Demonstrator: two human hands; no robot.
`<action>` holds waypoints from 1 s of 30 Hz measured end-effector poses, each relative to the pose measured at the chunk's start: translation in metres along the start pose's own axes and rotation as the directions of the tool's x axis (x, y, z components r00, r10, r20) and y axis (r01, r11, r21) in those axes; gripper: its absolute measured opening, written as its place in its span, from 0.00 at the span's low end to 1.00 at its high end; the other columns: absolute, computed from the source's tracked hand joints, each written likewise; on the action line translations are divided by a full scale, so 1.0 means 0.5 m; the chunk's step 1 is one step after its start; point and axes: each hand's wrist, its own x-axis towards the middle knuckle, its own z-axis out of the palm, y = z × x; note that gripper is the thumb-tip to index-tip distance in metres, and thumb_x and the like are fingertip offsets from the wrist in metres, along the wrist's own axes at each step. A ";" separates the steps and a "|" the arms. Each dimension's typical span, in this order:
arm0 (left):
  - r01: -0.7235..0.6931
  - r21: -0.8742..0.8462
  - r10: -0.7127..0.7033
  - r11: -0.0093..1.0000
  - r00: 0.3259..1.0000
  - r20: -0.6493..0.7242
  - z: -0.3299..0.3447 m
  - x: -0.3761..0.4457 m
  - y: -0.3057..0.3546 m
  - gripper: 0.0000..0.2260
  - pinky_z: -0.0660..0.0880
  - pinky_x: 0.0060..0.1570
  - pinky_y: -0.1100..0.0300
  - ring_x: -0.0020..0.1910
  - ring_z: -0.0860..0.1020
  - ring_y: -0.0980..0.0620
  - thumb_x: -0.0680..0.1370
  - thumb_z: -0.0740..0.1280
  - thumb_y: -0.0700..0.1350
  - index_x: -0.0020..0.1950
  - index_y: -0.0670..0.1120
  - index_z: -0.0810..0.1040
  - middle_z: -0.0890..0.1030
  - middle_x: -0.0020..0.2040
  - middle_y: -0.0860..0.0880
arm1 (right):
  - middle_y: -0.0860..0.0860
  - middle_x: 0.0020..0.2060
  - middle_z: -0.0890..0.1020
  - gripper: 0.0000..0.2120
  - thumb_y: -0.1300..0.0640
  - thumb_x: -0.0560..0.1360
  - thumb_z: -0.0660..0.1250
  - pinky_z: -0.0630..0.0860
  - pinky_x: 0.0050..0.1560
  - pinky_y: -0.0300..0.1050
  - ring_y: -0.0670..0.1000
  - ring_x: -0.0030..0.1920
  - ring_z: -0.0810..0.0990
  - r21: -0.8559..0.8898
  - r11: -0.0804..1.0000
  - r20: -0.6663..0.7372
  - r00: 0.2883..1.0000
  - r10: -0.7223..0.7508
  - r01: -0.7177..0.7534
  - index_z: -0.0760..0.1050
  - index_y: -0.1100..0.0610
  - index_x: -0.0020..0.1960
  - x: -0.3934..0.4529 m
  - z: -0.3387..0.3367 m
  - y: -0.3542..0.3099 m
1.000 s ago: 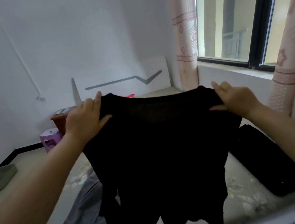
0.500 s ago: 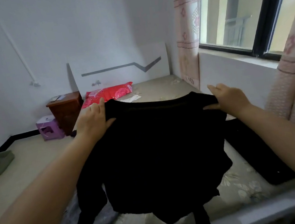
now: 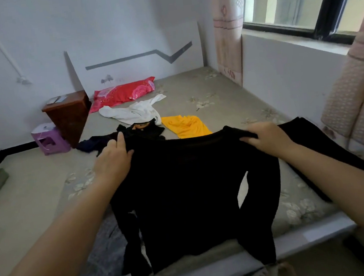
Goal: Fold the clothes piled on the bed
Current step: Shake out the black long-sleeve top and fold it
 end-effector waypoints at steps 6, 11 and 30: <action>-0.274 0.030 0.267 0.961 0.902 -0.338 0.079 0.052 0.017 0.20 0.70 0.22 0.57 0.30 0.76 0.41 0.75 0.64 0.46 0.61 0.34 0.72 0.75 0.36 0.38 | 0.61 0.43 0.81 0.12 0.56 0.76 0.61 0.74 0.39 0.48 0.60 0.44 0.80 -0.088 0.996 -0.233 0.971 -0.047 0.027 0.78 0.63 0.50 0.050 0.047 0.087; -0.504 0.045 0.501 0.863 0.838 -0.215 0.295 0.038 0.023 0.18 0.67 0.19 0.62 0.25 0.74 0.46 0.82 0.46 0.51 0.56 0.40 0.69 0.75 0.31 0.43 | 0.58 0.29 0.77 0.09 0.54 0.70 0.56 0.67 0.17 0.38 0.57 0.21 0.75 -0.146 0.953 -0.115 0.952 -0.285 0.267 0.68 0.56 0.49 0.053 0.226 0.189; -0.061 -0.143 0.088 0.988 0.978 0.189 0.664 0.130 0.052 0.27 0.58 0.25 0.62 0.26 0.64 0.48 0.70 0.66 0.35 0.67 0.49 0.67 0.70 0.35 0.39 | 0.61 0.42 0.79 0.28 0.58 0.69 0.69 0.70 0.19 0.41 0.54 0.23 0.76 0.054 0.902 0.347 0.839 -0.418 0.427 0.64 0.48 0.67 0.238 0.590 0.404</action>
